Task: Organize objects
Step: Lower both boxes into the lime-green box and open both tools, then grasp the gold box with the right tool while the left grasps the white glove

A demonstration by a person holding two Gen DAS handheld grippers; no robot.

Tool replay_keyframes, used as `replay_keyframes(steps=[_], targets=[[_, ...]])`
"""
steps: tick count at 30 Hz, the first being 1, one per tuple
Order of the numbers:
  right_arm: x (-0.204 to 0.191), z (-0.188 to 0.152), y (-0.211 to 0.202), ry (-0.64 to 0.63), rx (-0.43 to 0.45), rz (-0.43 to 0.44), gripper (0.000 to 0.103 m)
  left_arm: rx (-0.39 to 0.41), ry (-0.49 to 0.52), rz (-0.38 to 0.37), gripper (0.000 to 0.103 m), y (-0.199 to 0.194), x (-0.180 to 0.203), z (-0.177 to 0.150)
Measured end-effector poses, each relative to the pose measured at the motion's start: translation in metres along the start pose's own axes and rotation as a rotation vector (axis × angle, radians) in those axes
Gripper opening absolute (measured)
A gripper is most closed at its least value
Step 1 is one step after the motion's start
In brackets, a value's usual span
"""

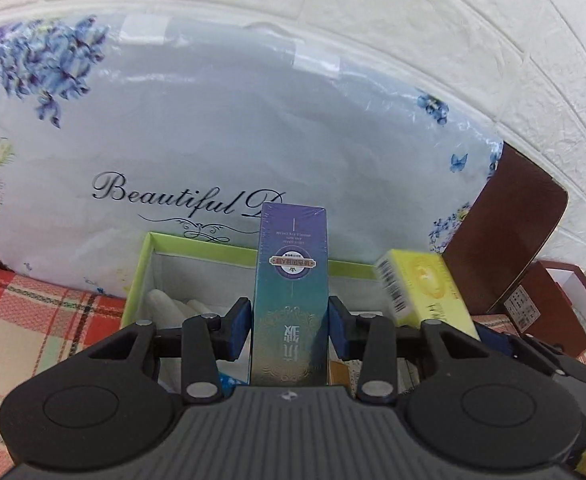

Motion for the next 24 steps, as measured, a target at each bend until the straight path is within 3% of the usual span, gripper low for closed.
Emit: replay_keyframes(steps=[1,2,3,5,8,12,18,24], targets=[[-0.002,-0.003,0.006,-0.021,0.004,0.001,0.070,0.006,0.018,-0.011,0.058,0.003,0.000,-0.002],[-0.004,-0.007,0.011,-0.047,0.003,0.006,0.087,0.014,0.034,-0.001,0.076,0.004,-0.001,-0.004],[-0.007,-0.012,0.015,-0.080,0.001,0.000,0.093,0.031,0.046,0.026,0.081,0.004,-0.003,-0.007],[-0.008,-0.020,0.014,-0.131,0.024,-0.021,0.097,0.064,0.069,0.058,0.081,-0.001,-0.006,-0.011],[-0.007,-0.026,0.008,-0.156,0.047,-0.027,0.103,0.066,0.051,0.046,0.082,-0.009,-0.010,-0.017],[-0.005,-0.027,-0.010,-0.152,0.064,-0.018,0.103,0.068,0.039,0.037,0.082,-0.024,-0.006,-0.021],[-0.001,-0.027,-0.058,-0.149,0.121,-0.018,0.103,0.086,0.040,0.028,0.082,-0.067,0.011,-0.034],[0.005,-0.049,-0.115,-0.136,0.152,0.001,0.103,0.086,0.019,0.020,0.082,-0.108,0.024,-0.066]])
Point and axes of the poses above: each gripper's, at about its wrist camera, not at the fingertips, and y roughly the way its jaws point, x to its right, z to its top, the point moved 7 cm from there along y, roughly the way its jaws point, and after that the axes turned 7 degrees about -z, right-handed, at the moved point
